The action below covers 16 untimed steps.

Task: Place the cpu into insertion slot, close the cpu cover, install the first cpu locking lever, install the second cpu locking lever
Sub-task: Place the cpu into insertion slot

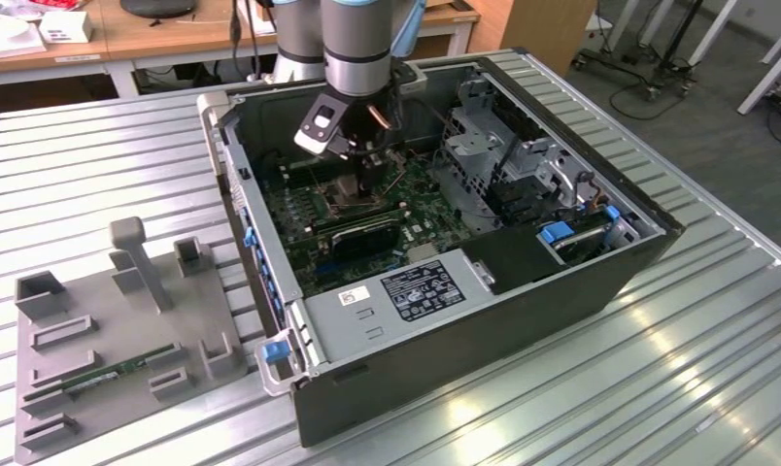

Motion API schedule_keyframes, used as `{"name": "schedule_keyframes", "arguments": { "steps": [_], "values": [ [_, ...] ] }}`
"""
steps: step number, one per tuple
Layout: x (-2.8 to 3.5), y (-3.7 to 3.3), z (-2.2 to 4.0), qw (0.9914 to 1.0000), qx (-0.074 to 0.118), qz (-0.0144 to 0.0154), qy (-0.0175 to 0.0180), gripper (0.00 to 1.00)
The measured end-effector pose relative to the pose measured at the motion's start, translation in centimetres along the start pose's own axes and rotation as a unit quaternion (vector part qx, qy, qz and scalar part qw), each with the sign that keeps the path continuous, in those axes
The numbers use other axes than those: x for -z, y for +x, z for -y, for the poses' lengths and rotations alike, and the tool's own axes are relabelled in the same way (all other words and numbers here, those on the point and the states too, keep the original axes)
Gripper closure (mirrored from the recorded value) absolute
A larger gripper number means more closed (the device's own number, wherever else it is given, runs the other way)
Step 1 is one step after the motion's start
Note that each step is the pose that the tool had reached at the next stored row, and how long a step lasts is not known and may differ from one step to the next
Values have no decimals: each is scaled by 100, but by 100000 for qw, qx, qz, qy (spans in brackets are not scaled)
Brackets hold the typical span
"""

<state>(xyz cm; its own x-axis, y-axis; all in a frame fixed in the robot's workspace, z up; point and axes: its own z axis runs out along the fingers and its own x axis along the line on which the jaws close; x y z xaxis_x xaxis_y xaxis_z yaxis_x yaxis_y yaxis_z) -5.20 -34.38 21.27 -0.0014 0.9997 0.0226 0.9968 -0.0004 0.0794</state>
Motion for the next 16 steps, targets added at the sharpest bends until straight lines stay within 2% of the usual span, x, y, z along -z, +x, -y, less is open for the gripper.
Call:
{"name": "schedule_keyframes", "arguments": {
  "steps": [5,16],
  "values": [
    [-71,-1,6,100000,-5,-3,-2,46],
    [-82,-2,18,100000,-12,-4,-4,46]
  ]
}}
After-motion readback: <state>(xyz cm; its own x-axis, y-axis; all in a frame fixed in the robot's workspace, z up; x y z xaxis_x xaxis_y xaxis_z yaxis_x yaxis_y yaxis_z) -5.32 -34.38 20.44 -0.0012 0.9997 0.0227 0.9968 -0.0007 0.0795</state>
